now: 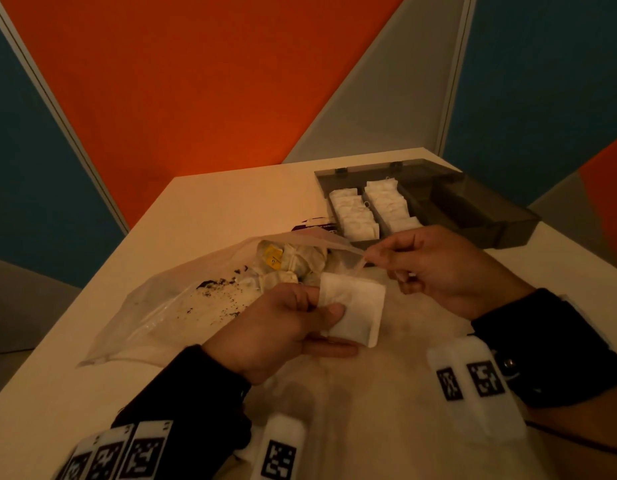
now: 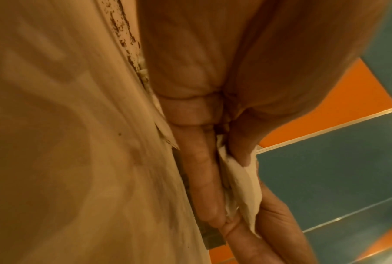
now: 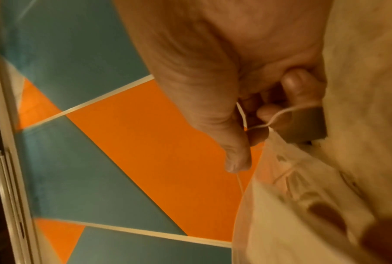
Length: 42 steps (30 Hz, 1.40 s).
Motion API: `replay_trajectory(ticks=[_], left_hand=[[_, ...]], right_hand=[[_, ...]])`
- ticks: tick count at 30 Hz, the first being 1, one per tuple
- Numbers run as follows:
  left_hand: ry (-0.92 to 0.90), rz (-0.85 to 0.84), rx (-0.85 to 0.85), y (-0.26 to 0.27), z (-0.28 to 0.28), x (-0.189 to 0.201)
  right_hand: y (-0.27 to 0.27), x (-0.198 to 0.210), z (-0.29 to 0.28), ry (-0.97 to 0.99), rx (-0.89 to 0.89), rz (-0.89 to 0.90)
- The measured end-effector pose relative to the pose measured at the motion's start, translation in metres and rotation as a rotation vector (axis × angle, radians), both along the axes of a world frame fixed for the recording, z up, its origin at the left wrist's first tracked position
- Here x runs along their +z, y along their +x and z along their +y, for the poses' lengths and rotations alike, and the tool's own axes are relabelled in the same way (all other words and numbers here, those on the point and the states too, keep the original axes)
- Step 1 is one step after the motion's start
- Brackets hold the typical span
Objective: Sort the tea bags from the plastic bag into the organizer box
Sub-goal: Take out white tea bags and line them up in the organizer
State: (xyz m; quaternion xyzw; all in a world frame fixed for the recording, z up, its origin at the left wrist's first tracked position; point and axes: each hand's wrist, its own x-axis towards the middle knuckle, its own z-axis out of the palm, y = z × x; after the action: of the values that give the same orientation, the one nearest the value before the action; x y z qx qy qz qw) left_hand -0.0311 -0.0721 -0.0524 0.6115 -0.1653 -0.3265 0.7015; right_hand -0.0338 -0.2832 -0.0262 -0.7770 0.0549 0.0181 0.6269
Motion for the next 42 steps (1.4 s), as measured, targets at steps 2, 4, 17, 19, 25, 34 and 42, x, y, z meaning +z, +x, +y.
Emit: replay_trajectory(ticks=[2, 4, 17, 19, 25, 34, 42], left_hand=[[-0.017, 0.018, -0.029, -0.001, 0.001, 0.002], [-0.023, 0.031, -0.038, 0.0, 0.002, 0.003], [0.008, 0.041, 0.032, 0.001, 0.002, 0.002], [0.027, 0.025, 0.031, 0.0, 0.002, 0.002], [0.072, -0.044, 0.017, -0.001, 0.001, 0.003], [0.085, -0.03, 0.157, 0.004, 0.003, 0.008], [0.11, -0.062, 0.264, 0.009, 0.006, 0.011]], right_hand=[[0.001, 0.001, -0.009, -0.01, -0.043, -0.002], [0.002, 0.002, -0.017, -0.051, -0.099, 0.01], [-0.001, 0.013, -0.003, -0.469, -0.264, -0.341], [-0.011, 0.028, 0.01, -0.516, 0.006, -0.268], [-0.022, 0.038, 0.034, -0.823, 0.352, -0.1], [0.003, 0.096, -0.007, -0.867, 0.167, -0.174], [0.072, 0.104, -0.059, -0.947, 0.057, -0.223]])
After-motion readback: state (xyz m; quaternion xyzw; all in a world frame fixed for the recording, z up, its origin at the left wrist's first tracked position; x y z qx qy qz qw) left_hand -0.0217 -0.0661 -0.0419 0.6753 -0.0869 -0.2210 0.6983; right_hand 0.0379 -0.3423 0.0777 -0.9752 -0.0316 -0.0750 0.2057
